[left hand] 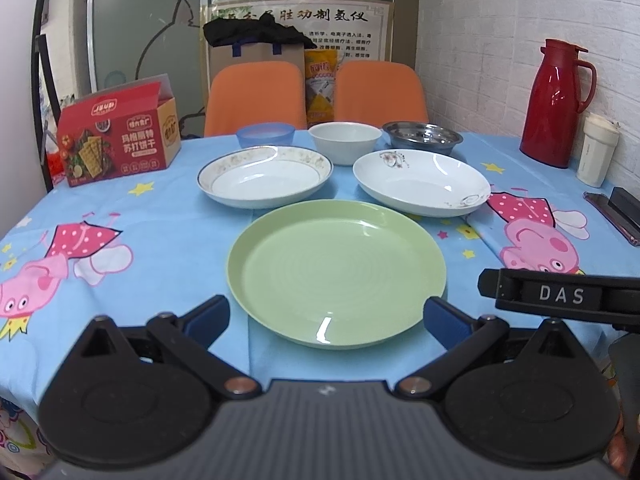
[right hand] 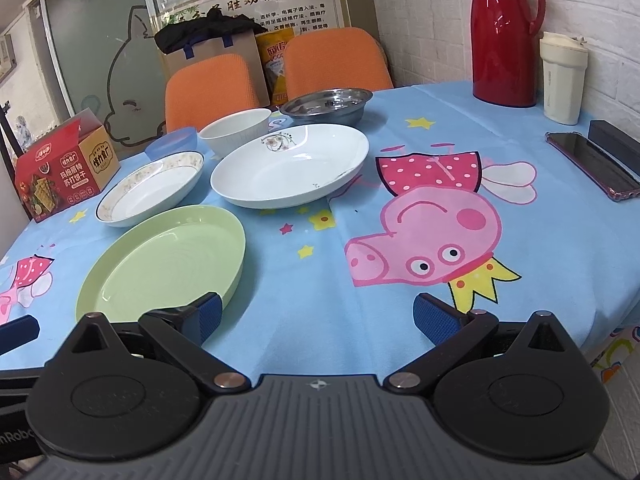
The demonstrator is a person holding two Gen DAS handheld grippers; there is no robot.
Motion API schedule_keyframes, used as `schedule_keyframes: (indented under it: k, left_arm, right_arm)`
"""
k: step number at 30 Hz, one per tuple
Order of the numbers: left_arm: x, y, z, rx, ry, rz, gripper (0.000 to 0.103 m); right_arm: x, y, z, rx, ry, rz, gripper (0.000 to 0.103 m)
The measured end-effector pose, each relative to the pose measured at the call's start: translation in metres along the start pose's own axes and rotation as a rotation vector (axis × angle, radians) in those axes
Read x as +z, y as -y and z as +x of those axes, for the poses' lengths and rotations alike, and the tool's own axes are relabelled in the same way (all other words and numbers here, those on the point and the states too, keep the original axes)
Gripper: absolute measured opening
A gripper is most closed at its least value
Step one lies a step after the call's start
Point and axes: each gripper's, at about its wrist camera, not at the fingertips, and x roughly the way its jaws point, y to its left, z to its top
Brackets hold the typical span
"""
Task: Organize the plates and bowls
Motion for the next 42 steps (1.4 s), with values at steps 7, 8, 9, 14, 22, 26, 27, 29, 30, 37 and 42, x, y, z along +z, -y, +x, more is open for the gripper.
schedule_keyframes:
  k: [7,8,9,14,22,26,27,29,30,37,42]
  left_arm:
    - [0.006,-0.002,0.005,0.005,-0.007,0.002,0.103]
    - [0.008,-0.002,0.006,0.007,-0.006,0.005,0.103]
    - [0.011,-0.002,0.006,0.008,-0.005,0.007,0.103]
    - [0.024,-0.009,0.013,0.016,-0.009,-0.003,0.103]
    - [0.039,-0.046,0.029,0.076,-0.054,-0.019,0.103]
    - [0.04,-0.078,0.051,0.075,-0.13,-0.074,0.103]
    - [0.039,-0.084,0.057,0.072,-0.147,-0.093,0.103]
    - [0.039,-0.09,0.065,0.066,-0.165,-0.109,0.103]
    - [0.039,-0.091,0.069,0.065,-0.17,-0.107,0.103]
    - [0.043,-0.091,0.097,0.002,-0.218,-0.109,0.102]
    - [0.044,-0.087,0.103,-0.039,-0.232,-0.057,0.102]
  right_arm:
    - [0.003,0.001,0.004,0.001,-0.008,0.005,0.103]
    - [0.004,0.001,0.004,0.0,-0.006,0.007,0.103]
    - [0.006,0.001,0.004,0.0,-0.004,0.01,0.103]
    - [0.017,-0.002,0.006,-0.002,0.007,0.019,0.103]
    - [0.032,-0.015,0.025,0.011,-0.017,-0.013,0.103]
    - [0.029,-0.028,0.04,0.084,-0.048,-0.067,0.103]
    - [0.028,-0.033,0.046,0.1,-0.063,-0.084,0.103]
    - [0.027,-0.043,0.055,0.123,-0.079,-0.12,0.103]
    - [0.026,-0.048,0.059,0.132,-0.084,-0.14,0.103]
    - [0.022,-0.067,0.078,0.122,-0.099,-0.227,0.103]
    - [0.016,-0.066,0.077,0.128,-0.066,-0.269,0.103]
